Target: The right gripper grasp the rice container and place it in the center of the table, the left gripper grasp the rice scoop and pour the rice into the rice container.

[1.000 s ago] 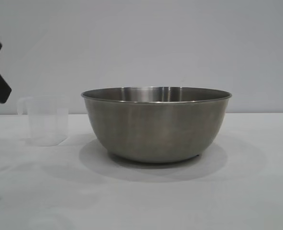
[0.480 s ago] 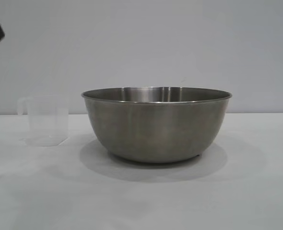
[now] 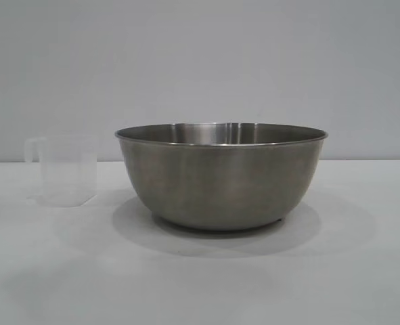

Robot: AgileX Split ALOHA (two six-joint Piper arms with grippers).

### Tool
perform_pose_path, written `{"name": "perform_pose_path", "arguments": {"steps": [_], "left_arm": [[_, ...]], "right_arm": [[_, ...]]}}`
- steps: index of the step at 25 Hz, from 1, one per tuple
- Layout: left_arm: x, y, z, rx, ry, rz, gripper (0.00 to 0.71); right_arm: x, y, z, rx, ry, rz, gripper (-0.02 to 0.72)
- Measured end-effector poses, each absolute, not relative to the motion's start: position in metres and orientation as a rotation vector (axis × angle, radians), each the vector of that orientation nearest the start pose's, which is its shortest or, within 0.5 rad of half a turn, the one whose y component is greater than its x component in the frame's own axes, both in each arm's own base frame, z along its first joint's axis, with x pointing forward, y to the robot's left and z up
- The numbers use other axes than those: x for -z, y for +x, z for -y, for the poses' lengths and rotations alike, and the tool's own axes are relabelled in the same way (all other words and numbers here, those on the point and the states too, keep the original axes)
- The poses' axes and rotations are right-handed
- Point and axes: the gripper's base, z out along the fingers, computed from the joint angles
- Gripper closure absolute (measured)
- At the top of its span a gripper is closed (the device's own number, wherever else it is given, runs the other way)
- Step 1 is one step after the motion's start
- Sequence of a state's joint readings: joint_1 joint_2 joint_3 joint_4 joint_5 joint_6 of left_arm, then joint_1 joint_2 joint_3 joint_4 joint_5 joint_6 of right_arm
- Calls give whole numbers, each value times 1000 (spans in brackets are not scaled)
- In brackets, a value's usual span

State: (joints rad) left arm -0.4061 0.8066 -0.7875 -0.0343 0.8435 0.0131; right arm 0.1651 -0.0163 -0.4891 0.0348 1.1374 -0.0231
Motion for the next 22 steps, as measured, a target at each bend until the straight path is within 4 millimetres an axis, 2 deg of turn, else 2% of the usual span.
{"name": "perform_pose_path", "arguments": {"steps": [6, 11, 17, 22], "left_arm": [[-342, 75, 37, 234, 555, -2257, 240], [-343, 42, 23, 233, 566, -2243, 240], [-337, 20, 12, 207, 571, -2249, 240], [-303, 12, 8, 195, 578, -2276, 240]], "right_arm": [[-268, -10, -1, -127, -202, -2108, 198], [-268, -10, -1, -127, -202, -2108, 198], [-268, -10, -1, -127, -202, -2108, 198], [-268, -10, -1, -127, -202, -2108, 198]]}}
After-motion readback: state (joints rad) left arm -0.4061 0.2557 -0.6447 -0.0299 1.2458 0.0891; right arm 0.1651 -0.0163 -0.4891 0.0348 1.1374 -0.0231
